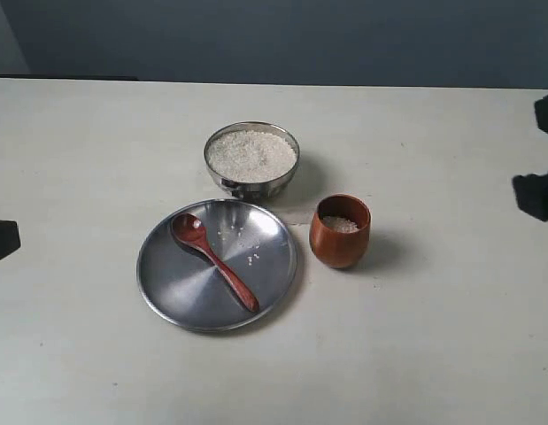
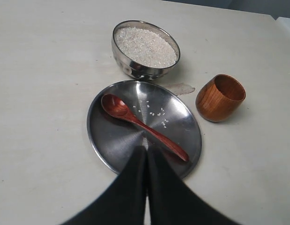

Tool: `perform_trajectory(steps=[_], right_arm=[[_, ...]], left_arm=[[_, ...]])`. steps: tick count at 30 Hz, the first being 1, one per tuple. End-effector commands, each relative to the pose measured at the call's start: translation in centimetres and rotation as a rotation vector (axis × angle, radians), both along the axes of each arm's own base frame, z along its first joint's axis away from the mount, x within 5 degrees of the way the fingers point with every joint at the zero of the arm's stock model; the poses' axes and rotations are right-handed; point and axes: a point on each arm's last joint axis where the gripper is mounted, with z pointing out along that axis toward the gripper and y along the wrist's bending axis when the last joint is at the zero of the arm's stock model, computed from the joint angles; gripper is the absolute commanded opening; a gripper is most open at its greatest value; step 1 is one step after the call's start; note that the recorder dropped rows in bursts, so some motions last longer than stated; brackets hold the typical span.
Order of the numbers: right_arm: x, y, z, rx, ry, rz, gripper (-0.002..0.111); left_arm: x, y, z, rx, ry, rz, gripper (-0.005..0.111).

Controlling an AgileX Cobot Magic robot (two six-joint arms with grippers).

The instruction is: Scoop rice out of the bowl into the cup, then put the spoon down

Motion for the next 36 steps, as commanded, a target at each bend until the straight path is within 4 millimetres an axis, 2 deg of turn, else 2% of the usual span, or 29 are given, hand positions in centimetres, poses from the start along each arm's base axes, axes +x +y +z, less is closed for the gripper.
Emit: perform_trajectory(steps=[1,6,11,16,25,36], right_arm=[[-1.6,-2.0,-1.6,0.032,-0.044,0.001,0.0],[-2.7,-2.4,-4.6,0.073,-0.021,0.069,0.0],[-3.4,-1.6,-7.7,0.086,-0.037,0.208,0.0],[-3.7,-1.1,-9.9,0.05,-0.055,0.308,0.0],[-3.8,-1.5,-10.7,0.095,0.035,0.238,0.0],[-3.8,-1.7,-10.9,0.074,0.042,0.216,0.0]], left_arm=[[0.1,0.0,0.2,0.003,-0.003,0.002,0.0],[0.1,0.0,0.2,0.003,-0.003,0.002,0.0],[0.1,0.0,0.2,0.003,-0.003,0.002,0.0],[0.1,0.0,0.2,0.003,-0.003,0.002,0.0],[0.1,0.0,0.1,0.001,-0.001,0.001,0.0],[0.1,0.0,0.1,0.003,-0.002,0.001,0.0]])
